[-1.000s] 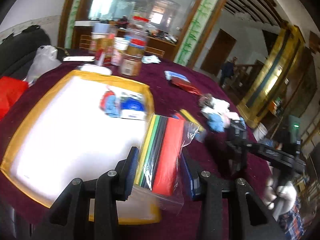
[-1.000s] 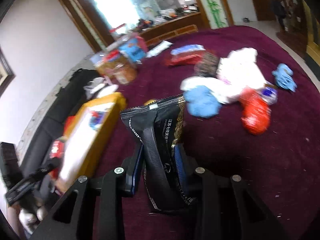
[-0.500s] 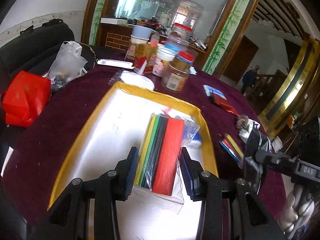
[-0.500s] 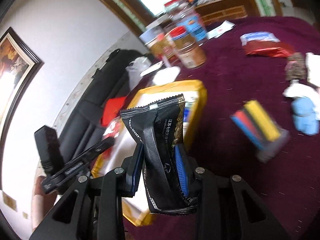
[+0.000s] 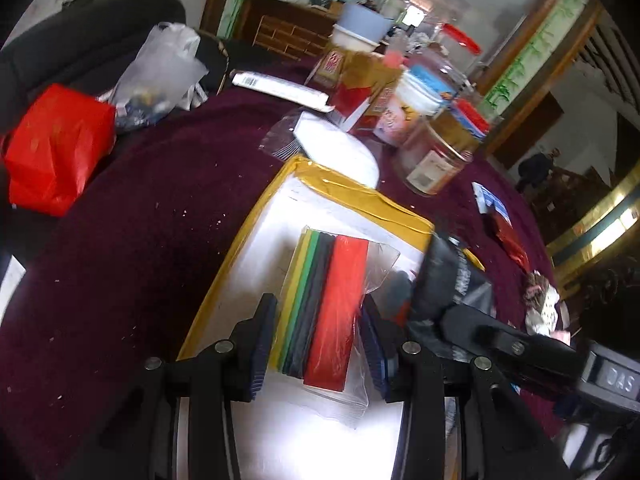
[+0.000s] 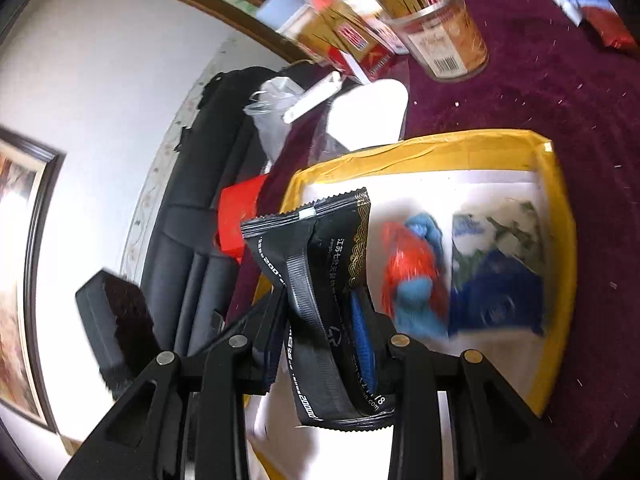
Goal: Organize soft objects
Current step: 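Carry the tube pack and black bag into the tray and open both tools, then move both tools back over the remaining items on the table, then grasp the second striped tube pack with the left tool and lift, then place the tube pack in the tray with left tool while right tool places the red bag, then move both open tools back over the items on the table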
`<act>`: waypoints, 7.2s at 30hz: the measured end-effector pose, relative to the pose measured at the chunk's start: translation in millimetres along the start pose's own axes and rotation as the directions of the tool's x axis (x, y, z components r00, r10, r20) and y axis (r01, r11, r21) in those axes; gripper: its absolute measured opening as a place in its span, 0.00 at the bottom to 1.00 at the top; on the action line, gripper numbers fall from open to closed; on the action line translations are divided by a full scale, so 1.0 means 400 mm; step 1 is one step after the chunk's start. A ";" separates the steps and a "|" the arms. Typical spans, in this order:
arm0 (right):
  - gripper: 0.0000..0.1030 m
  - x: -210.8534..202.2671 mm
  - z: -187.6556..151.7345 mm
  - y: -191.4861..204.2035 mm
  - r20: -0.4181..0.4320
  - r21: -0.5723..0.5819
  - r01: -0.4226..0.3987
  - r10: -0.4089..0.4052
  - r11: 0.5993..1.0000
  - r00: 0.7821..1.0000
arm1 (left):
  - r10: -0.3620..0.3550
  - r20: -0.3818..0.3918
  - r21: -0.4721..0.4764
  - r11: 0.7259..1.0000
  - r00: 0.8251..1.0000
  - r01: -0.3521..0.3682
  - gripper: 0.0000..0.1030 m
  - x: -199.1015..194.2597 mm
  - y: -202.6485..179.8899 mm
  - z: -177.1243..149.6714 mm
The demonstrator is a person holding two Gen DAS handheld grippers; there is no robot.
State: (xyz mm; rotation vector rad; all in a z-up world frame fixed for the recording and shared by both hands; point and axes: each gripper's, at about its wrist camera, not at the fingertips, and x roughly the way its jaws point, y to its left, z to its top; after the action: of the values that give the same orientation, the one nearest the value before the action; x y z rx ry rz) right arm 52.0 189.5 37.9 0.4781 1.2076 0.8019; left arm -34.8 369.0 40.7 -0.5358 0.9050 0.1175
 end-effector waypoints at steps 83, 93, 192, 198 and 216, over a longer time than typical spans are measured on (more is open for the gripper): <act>0.76 -0.763 -0.223 -0.726 0.503 0.390 0.240 -0.423 0.889 0.753 | -0.113 -0.027 0.425 0.898 0.993 0.114 0.41 0.099 -0.650 -0.343; 0.76 -0.746 -0.217 -0.711 0.479 0.352 0.269 -0.419 0.897 0.771 | -0.050 -0.098 0.508 0.856 0.994 0.093 0.42 0.181 -0.728 -0.417; 0.67 -0.664 -0.283 -0.389 0.396 0.044 0.578 -0.546 0.815 0.738 | -0.317 0.084 0.059 0.948 0.945 0.313 0.77 -0.244 -0.201 -0.346; 0.67 -0.687 -0.229 -0.453 0.382 0.088 0.551 -0.539 0.830 0.751 | -0.342 -0.031 0.147 0.928 0.939 0.343 0.77 -0.205 -0.313 -0.408; 0.58 -0.596 -0.227 -0.354 0.222 -0.207 0.216 -0.169 0.954 0.960 | -0.315 -0.025 0.161 0.935 0.949 0.315 0.77 -0.221 -0.302 -0.426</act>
State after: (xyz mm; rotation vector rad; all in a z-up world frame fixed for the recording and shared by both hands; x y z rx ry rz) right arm -26.2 -90.8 60.4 0.2392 0.9429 0.6956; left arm -173.4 191.9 71.8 -0.5215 0.8080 -0.2462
